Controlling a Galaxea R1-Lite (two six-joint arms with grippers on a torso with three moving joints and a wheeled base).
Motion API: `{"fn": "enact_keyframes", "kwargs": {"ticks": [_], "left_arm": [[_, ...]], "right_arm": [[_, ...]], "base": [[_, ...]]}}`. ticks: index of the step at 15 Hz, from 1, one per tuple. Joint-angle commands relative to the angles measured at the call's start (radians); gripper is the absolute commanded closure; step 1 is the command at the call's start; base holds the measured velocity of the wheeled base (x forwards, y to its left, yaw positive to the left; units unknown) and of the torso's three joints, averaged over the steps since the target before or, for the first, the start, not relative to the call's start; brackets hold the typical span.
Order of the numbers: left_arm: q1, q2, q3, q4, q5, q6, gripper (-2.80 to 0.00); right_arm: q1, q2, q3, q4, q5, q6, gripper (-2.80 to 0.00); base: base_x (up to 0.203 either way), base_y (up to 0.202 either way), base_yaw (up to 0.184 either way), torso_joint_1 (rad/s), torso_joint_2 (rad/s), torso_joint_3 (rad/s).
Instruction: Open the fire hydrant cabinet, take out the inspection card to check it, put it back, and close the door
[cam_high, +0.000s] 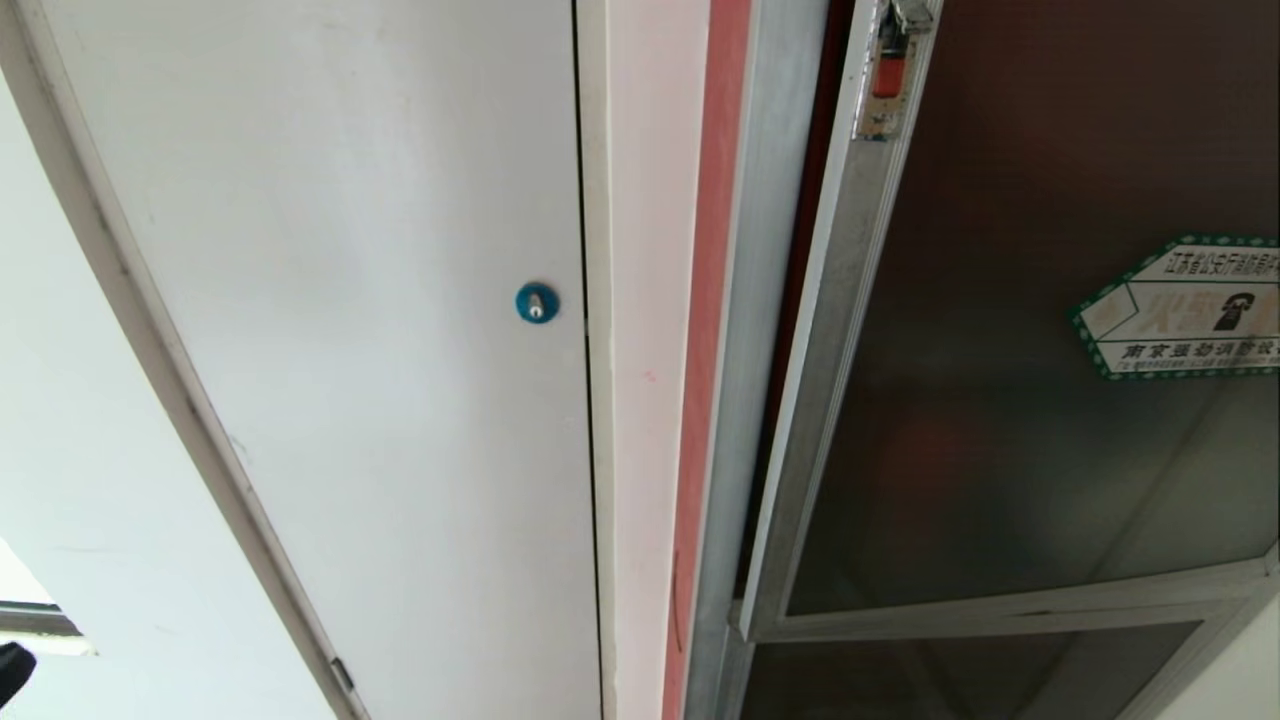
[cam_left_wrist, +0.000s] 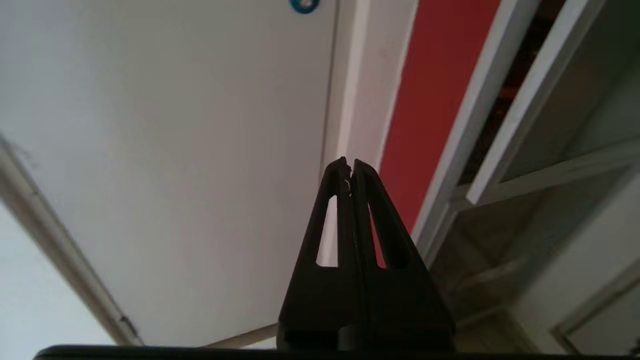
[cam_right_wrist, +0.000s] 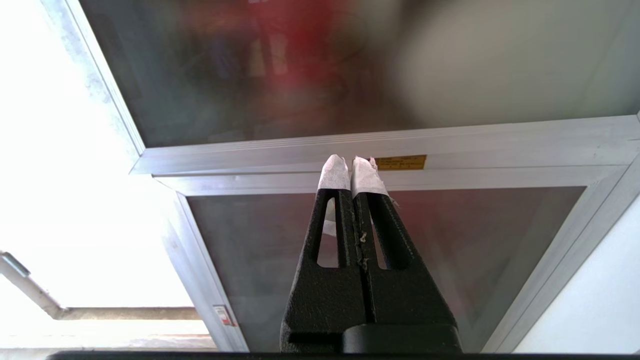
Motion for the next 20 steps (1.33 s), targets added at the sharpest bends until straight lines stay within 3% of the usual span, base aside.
{"fn": "enact_keyframes", "kwargs": {"ticks": [1,4,7,13,20], "left_arm": [[-0.015,0.286,-0.123,-0.002,-0.100,-0.013,0.00],[-0.128,0.555,-0.250,-0.045,-0.233,-0.030,0.00],[-0.296,0.804,-0.331,-0.143,-0.281,-0.034,0.00],[-0.483,1.148,-0.570,-0.241,-0.301,-0.030,0.00],[-0.608,1.340,-0.685,-0.340,-0.293,-0.031,0.00]], "right_arm": [[0.000,0.001,0.003,0.000,0.000,0.000,0.00],[0.000,0.001,0.003,0.000,0.000,0.000,0.00],[0.000,0.001,0.003,-0.002,0.000,0.000,0.00],[0.000,0.001,0.003,-0.002,0.000,0.000,0.00],[0.000,0.001,0.003,-0.001,0.000,0.000,0.00]], "base": [[0.000,0.000,0.000,0.000,0.00,0.000],[0.000,0.000,0.000,0.000,0.00,0.000],[0.000,0.000,0.000,0.000,0.00,0.000],[0.000,0.000,0.000,0.000,0.00,0.000],[0.000,0.000,0.000,0.000,0.00,0.000]]}}
